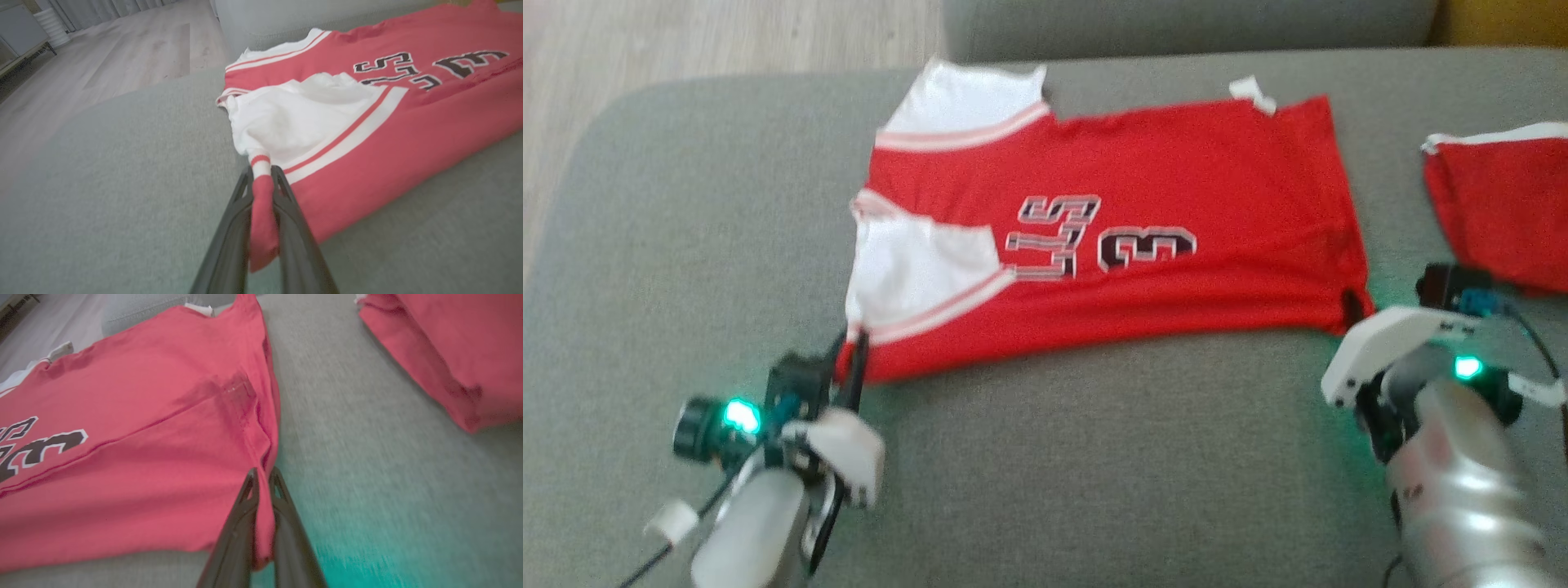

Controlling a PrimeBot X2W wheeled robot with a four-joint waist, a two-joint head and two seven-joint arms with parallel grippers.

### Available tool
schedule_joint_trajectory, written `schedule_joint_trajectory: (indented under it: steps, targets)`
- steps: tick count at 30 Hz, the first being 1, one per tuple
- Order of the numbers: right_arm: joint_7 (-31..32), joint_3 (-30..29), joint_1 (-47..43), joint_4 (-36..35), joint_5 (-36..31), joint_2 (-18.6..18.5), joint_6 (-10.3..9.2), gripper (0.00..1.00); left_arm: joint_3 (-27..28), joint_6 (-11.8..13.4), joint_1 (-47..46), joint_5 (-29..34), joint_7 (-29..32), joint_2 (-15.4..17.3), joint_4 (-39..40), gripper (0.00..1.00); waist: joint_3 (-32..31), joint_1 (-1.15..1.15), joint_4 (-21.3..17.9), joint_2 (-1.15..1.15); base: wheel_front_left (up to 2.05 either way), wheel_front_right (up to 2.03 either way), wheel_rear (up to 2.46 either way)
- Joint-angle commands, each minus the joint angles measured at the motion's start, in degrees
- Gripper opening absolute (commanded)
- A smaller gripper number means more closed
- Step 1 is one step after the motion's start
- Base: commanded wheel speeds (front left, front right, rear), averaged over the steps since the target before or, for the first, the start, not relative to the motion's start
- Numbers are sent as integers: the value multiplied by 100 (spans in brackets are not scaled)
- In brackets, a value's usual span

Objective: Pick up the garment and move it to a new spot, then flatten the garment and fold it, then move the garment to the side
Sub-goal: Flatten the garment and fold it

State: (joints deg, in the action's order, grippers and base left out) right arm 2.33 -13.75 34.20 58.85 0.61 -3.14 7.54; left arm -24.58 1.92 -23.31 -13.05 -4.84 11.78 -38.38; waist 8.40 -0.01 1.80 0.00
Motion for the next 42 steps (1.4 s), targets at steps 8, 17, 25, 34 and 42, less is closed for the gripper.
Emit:
schedule_joint_trajectory:
  steps: [8, 17, 25, 34, 42]
  targets:
    - [399, 546, -881, -1083, 635, 26, -5, 0, 136, 39, 732, -120, 422, 535, 915, 0, -488, 1, -257, 0, 0, 0, 0]
    - [1081, 485, -1829, -2822, 732, 26, -5, 0, 268, 344, 936, -176, 534, 662, 1746, 0, -515, 1, -274, 0, 0, 0, 0]
    - [1539, 470, -2320, -3654, 868, 26, -5, 0, 126, 250, 1071, -267, 824, 675, 1819, 0, -470, 1, -287, 0, 0, 0, 0]
    - [395, 779, -2343, -3992, 1195, 26, -5, 100, 167, 274, 910, -385, 296, 457, 1719, 100, -363, 1, -361, 0, 0, 0, 0]
    - [-1019, 1207, -2282, -4113, 1470, 26, -5, 100, 589, 503, 551, -460, -900, 238, 1966, 100, -113, 1, -509, 0, 0, 0, 0]
